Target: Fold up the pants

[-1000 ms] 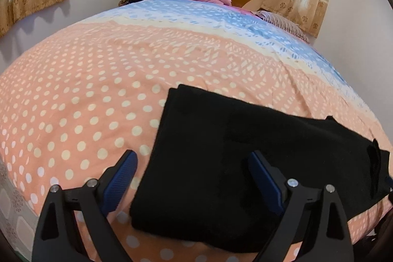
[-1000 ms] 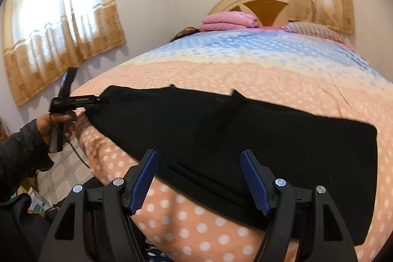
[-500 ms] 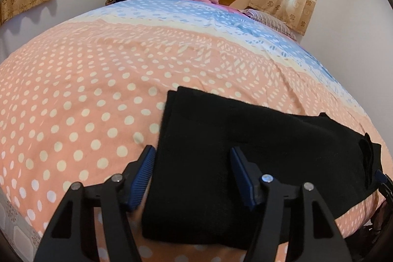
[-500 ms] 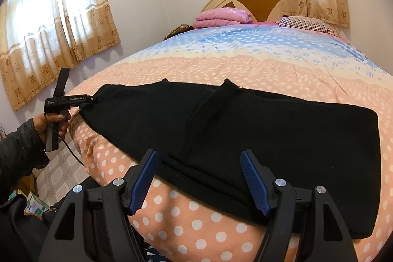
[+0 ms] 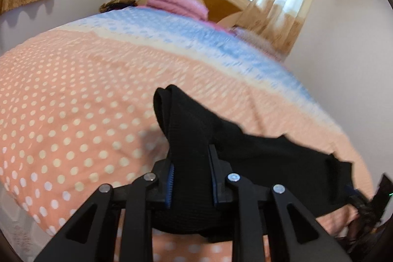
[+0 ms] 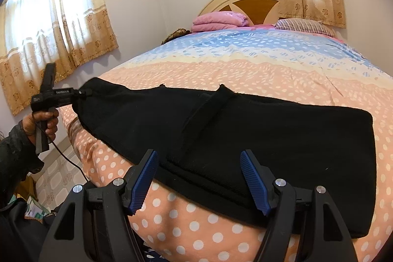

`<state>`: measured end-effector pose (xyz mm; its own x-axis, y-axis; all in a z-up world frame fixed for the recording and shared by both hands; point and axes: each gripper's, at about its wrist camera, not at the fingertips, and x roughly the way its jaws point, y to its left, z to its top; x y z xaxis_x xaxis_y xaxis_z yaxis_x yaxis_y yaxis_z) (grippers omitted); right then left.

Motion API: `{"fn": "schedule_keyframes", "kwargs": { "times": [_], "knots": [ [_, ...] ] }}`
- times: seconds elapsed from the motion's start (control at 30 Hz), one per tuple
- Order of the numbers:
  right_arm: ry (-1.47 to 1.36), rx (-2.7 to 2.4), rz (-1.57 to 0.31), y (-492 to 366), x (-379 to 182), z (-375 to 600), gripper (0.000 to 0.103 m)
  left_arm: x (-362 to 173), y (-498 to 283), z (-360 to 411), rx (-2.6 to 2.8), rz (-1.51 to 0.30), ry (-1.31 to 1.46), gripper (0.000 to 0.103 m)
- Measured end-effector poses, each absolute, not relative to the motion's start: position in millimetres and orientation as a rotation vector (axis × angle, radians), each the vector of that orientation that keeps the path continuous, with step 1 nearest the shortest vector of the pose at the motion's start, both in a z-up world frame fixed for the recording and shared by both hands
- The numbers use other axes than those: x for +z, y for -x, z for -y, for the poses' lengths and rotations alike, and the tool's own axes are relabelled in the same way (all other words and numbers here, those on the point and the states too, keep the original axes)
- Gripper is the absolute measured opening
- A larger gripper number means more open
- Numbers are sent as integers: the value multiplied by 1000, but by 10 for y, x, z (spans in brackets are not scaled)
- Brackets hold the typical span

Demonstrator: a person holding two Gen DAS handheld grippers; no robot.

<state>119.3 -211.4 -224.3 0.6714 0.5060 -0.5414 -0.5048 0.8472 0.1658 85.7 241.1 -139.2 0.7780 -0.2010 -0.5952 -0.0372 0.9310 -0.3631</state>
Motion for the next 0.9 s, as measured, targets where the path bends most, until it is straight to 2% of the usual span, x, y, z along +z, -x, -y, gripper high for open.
{"fn": "schedule_keyframes", "kwargs": {
  "times": [0.47, 0.9],
  "knots": [
    [-39, 510, -575, -1177, -2021, 2331, 71, -810, -773, -1809, -341, -550, 404, 23],
    [-179, 413, -602, -1063, -1921, 3019, 71, -276, -933, -939, -550, -519, 367, 23]
  ]
}}
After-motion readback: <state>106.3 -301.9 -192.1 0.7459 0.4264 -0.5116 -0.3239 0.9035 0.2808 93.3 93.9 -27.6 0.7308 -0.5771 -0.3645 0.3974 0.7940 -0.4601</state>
